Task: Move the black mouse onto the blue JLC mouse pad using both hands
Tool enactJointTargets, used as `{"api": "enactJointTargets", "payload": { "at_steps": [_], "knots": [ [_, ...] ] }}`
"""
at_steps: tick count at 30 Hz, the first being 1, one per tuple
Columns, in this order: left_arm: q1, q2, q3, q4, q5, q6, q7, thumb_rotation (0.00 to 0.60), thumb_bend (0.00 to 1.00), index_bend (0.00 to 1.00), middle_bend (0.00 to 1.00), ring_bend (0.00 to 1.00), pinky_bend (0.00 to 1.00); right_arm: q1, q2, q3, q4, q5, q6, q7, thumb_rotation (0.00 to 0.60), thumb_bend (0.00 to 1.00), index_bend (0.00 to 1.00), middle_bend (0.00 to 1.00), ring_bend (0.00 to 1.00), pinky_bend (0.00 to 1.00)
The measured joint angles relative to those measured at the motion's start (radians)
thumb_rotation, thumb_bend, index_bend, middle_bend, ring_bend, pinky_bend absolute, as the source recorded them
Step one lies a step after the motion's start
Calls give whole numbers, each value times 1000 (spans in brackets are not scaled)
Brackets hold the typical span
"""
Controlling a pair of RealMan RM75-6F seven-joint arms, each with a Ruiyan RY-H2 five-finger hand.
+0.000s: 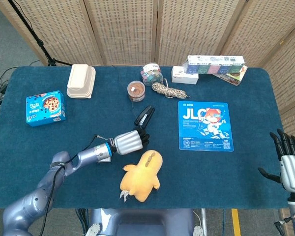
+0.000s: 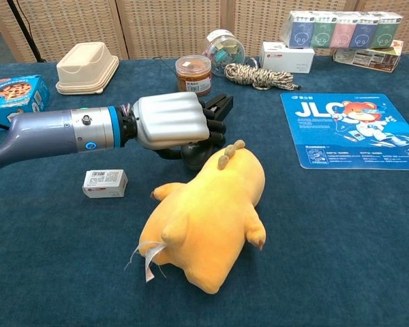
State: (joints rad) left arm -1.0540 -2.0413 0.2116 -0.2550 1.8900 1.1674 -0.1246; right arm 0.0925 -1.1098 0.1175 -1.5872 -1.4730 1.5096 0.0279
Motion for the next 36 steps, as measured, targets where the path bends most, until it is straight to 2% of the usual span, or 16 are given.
{"api": "enactJointTargets", "payload": {
  "at_steps": [2,3,7,10,18,24,30,36],
  "knots": [
    [1,-10,1,8,-4,3,-1,600,340,506,388,369,473,0,0,0,0,0,0,0,600,0,0,0,0,0],
    [1,-13,0,11,-7,4,0,600,338,454,343,332,473,0,0,0,-1,0,0,1,600,0,0,0,0,0],
    [2,-16,-5,11,-21,6,0,600,306,122,103,135,417,-1,2,-1,-3,-3,3,3,600,0,0,0,0,0],
    [4,-7,-5,2,-24,20,-4,600,267,3,7,52,367,-3,4,-2,-5,-5,5,4,600,0,0,0,0,0],
    [21,38,-10,-58,-39,70,-19,600,219,0,0,17,344,-5,3,-7,-12,-18,12,-7,600,0,0,0,0,0],
    [58,111,-43,-161,-79,130,-31,600,218,0,0,7,303,-4,3,-13,-14,-21,4,-9,600,0,0,0,0,0],
    [120,258,-76,-368,-135,167,-14,600,208,0,0,0,285,0,-7,-19,-12,-23,-5,-37,600,0,0,0,0,0],
    [211,470,-108,-682,-223,188,50,600,200,0,0,0,159,18,-34,-34,0,-22,-55,-92,600,0,0,0,0,0]
  ]
}}
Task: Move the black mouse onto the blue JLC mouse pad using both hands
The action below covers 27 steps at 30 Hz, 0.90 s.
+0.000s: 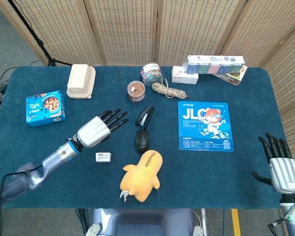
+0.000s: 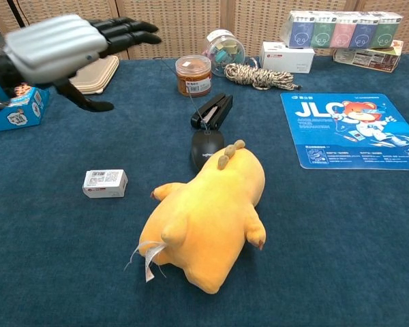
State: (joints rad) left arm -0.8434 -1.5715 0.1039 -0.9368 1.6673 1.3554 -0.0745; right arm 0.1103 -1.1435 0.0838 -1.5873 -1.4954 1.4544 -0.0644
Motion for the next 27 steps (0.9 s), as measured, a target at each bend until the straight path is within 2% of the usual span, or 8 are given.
{"api": "enactJointTargets", "payload": {
  "at_steps": [7,10,16,20,27],
  "knots": [
    [181,290,-28,-378,-182,20,51,600,200,0,0,0,78,61,-20,23,-23,52,-96,-69,600,0,0,0,0,0],
    [273,370,-35,-495,-262,39,63,600,200,0,0,0,75,90,-21,41,-65,79,-130,-106,600,0,0,0,0,0],
    [414,458,-38,-675,-355,93,87,600,199,0,0,0,22,165,-28,83,-176,142,-199,-216,600,0,0,0,0,0],
    [483,498,-40,-743,-377,130,75,600,200,0,0,0,13,227,-40,118,-223,193,-253,-273,600,0,0,0,0,0],
    [535,527,-55,-755,-337,155,31,600,200,0,0,0,12,361,-76,173,-297,327,-360,-392,600,0,0,0,0,0]
  ]
}}
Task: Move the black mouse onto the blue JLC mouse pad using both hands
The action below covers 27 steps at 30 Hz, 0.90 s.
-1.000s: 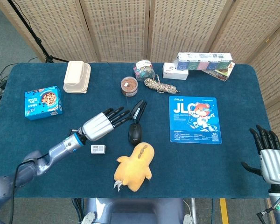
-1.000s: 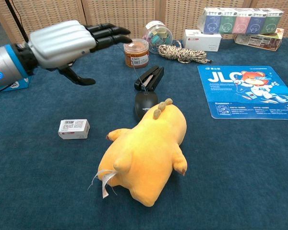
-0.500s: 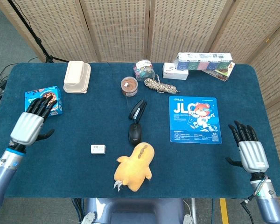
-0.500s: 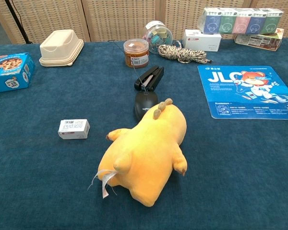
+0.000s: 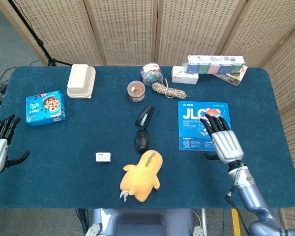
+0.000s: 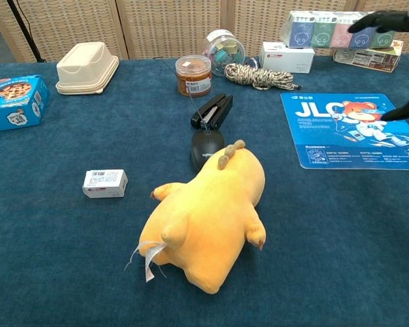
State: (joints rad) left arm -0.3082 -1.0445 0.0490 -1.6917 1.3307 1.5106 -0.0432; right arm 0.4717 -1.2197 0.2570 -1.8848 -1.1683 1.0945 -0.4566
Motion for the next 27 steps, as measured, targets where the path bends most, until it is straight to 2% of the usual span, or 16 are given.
{"api": "enactJointTargets", "payload": {
  "at_steps": [6,9,14,21,27],
  "knots": [
    [24,18,-23,2,25,1,-39,600,200,0,0,0,12,136,-98,30,-6,66,-79,-81,600,0,0,0,0,0],
    [30,25,-33,4,29,-8,-60,600,200,0,0,0,12,209,-159,38,49,67,-131,-83,600,0,0,0,0,0],
    [40,38,-54,11,34,-34,-93,600,200,0,0,0,12,323,-269,43,209,52,-230,-45,600,0,0,0,0,0],
    [46,42,-69,19,38,-59,-106,600,200,0,0,0,12,460,-362,30,423,-95,-348,42,600,0,17,0,0,0],
    [46,38,-85,23,28,-91,-95,600,199,0,0,0,10,577,-385,-15,572,-267,-455,175,600,0,39,0,0,0]
  ]
}}
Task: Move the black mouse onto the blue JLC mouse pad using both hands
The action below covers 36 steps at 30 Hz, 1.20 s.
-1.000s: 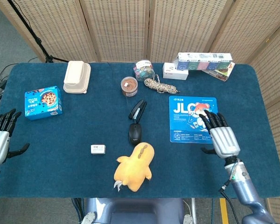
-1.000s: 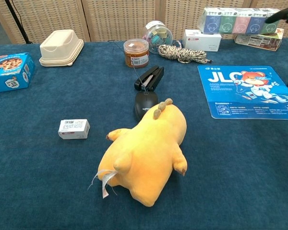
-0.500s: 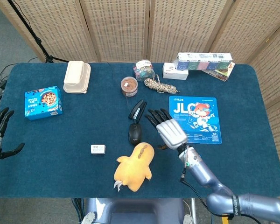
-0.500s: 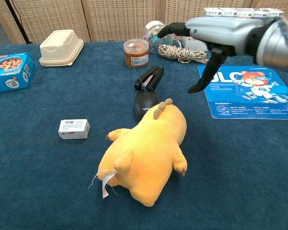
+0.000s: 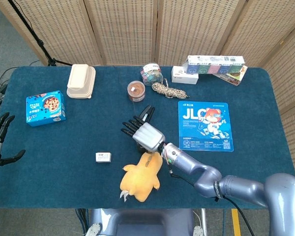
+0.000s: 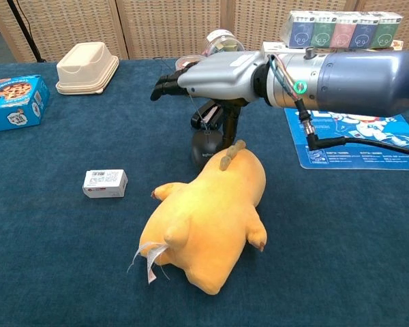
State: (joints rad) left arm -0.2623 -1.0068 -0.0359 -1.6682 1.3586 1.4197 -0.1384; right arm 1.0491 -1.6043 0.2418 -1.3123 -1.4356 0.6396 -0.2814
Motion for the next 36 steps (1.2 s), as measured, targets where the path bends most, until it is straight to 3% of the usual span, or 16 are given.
{"api": "enactJointTargets", "payload": {
  "at_steps": [7,16,29,32,36],
  "knots": [
    [-1,-6,-19,-5,-8,-27,19,600,199,0,0,0,3,74,8,-96,111,-154,-48,126,600,0,123,0,0,0],
    [-8,-20,-35,-11,-19,-61,57,600,200,0,0,0,3,127,7,-207,210,-287,-2,259,600,0,164,0,0,0],
    [-4,-17,-46,-13,-10,-87,48,600,199,0,0,0,3,155,-69,-286,351,-346,58,324,600,0,235,27,0,1],
    [-3,-16,-48,-12,-10,-92,43,600,199,0,0,0,3,156,-85,-301,376,-354,73,351,600,0,289,71,0,50],
    [-2,-16,-51,-11,-8,-96,42,600,199,0,0,0,3,157,-102,-323,413,-371,109,390,600,6,356,167,43,193]
  ]
}}
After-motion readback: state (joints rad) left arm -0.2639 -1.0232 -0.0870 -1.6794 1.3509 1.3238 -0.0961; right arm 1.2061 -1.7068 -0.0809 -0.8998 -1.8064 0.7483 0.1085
